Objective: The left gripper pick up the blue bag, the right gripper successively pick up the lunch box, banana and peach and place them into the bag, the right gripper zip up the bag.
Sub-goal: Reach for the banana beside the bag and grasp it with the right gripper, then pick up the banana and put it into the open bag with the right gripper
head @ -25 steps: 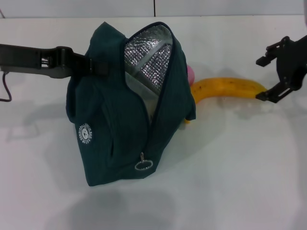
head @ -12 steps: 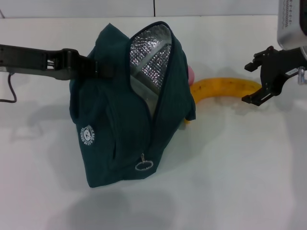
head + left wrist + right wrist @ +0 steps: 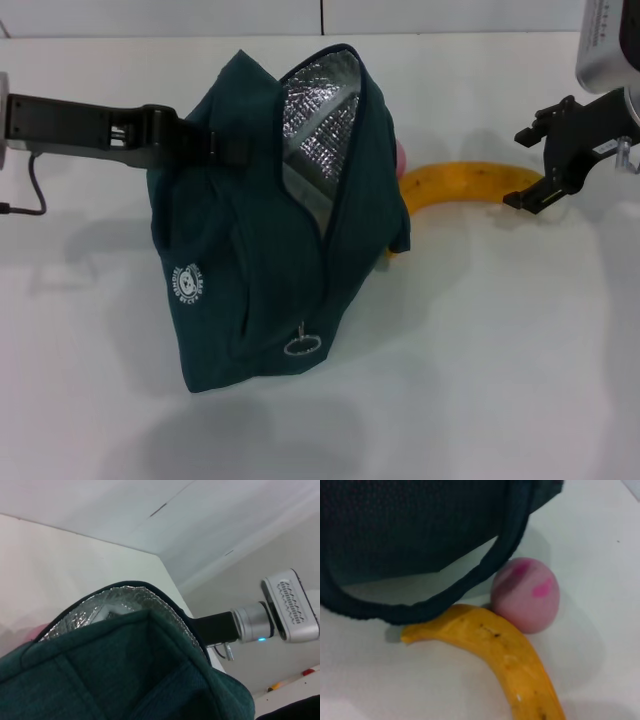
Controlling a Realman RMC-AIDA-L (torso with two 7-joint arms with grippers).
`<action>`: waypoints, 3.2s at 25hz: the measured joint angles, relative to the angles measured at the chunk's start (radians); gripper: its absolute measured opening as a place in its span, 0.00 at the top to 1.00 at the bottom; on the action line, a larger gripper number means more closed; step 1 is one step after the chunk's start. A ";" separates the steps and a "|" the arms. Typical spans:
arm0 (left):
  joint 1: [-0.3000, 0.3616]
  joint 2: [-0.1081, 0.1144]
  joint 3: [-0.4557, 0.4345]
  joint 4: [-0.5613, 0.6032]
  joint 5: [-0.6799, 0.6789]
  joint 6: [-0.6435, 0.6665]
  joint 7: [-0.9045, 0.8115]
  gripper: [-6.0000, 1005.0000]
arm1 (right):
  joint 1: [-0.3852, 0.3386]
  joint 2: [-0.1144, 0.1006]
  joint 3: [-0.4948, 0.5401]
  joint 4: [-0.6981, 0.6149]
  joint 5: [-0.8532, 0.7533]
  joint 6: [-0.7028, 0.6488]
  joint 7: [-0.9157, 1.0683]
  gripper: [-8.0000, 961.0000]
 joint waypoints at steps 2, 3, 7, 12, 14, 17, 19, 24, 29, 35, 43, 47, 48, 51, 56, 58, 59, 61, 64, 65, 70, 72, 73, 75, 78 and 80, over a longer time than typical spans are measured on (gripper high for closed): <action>-0.001 -0.002 0.000 0.001 0.000 0.000 0.002 0.95 | 0.011 -0.003 0.021 0.030 0.001 0.006 -0.006 0.09; -0.001 -0.002 0.000 0.002 0.000 0.000 0.002 0.95 | 0.017 -0.004 0.030 0.044 0.001 0.009 -0.009 0.09; -0.001 -0.003 0.000 0.002 0.000 0.000 0.002 0.95 | 0.033 -0.006 0.041 0.089 0.003 0.031 -0.014 0.09; -0.002 -0.004 0.000 0.003 -0.002 0.000 0.002 0.95 | 0.046 -0.006 0.042 0.137 0.012 0.065 -0.016 0.09; -0.002 -0.004 0.000 0.003 -0.004 0.000 0.002 0.95 | 0.048 -0.006 0.042 0.147 0.012 0.072 -0.018 0.09; -0.003 -0.004 0.000 0.003 -0.005 0.000 0.002 0.95 | 0.048 -0.002 0.042 0.151 0.012 0.077 -0.022 0.09; -0.004 -0.004 0.000 0.003 -0.005 0.000 0.002 0.95 | 0.048 0.000 0.042 0.156 0.012 0.079 -0.025 0.09; -0.010 -0.004 0.000 0.002 -0.004 0.000 0.002 0.94 | 0.051 0.003 0.040 0.174 0.012 0.088 -0.027 0.08; -0.010 -0.005 0.000 -0.001 -0.003 0.000 0.002 0.94 | 0.055 0.004 0.039 0.188 0.012 0.093 -0.033 0.11; -0.012 -0.005 0.000 0.000 -0.002 0.000 0.002 0.94 | 0.056 0.009 0.035 0.188 0.012 0.098 -0.043 0.14; -0.012 -0.004 0.000 0.001 -0.002 0.000 0.002 0.94 | 0.055 0.015 0.034 0.178 0.007 0.116 -0.044 0.26; -0.013 -0.003 0.000 0.003 -0.002 0.000 0.002 0.94 | 0.055 0.014 0.033 0.178 0.005 0.117 -0.044 0.35; -0.013 -0.002 0.000 0.003 -0.002 0.000 0.002 0.94 | 0.055 0.014 0.033 0.177 0.005 0.117 -0.045 0.37; -0.013 -0.001 0.000 0.003 -0.002 -0.001 0.002 0.94 | 0.056 0.012 0.033 0.176 0.005 0.117 -0.045 0.46; -0.012 0.002 -0.005 0.003 -0.004 -0.002 0.002 0.94 | 0.051 0.009 0.034 0.140 0.005 0.086 -0.045 0.56; -0.009 0.003 -0.006 0.002 -0.005 -0.002 0.002 0.94 | 0.038 0.010 0.035 0.101 0.004 0.055 -0.043 0.56; -0.009 0.003 -0.006 0.001 -0.005 -0.002 0.002 0.94 | 0.029 0.010 0.036 0.077 0.004 0.035 -0.038 0.56; -0.008 0.004 -0.006 0.000 -0.005 -0.002 0.002 0.94 | 0.004 0.009 0.038 0.024 0.004 -0.011 -0.022 0.56; -0.008 0.004 -0.007 0.001 -0.007 -0.001 0.001 0.94 | -0.040 0.003 0.033 -0.069 -0.006 -0.073 0.019 0.56; -0.007 0.005 -0.008 0.001 -0.009 -0.001 0.000 0.94 | -0.055 0.002 0.032 -0.100 -0.014 -0.089 0.034 0.56; -0.005 0.008 -0.009 -0.001 -0.021 0.000 0.000 0.94 | -0.147 0.002 0.039 -0.260 -0.050 -0.143 0.103 0.56; -0.003 0.009 -0.009 -0.002 -0.021 0.000 0.000 0.94 | -0.172 -0.003 0.049 -0.297 -0.051 -0.152 0.125 0.56; -0.003 0.009 -0.009 -0.002 -0.021 0.000 0.000 0.94 | -0.181 -0.004 0.063 -0.307 -0.051 -0.157 0.132 0.56; 0.003 0.010 -0.009 -0.004 -0.022 0.000 0.000 0.94 | -0.193 -0.006 0.118 -0.331 -0.051 -0.169 0.138 0.56; 0.005 0.010 -0.009 -0.005 -0.023 0.000 0.001 0.94 | -0.198 -0.007 0.205 -0.354 -0.051 -0.193 0.139 0.56; 0.006 0.010 -0.009 -0.005 -0.023 0.000 0.002 0.94 | -0.200 -0.008 0.247 -0.373 -0.051 -0.202 0.141 0.56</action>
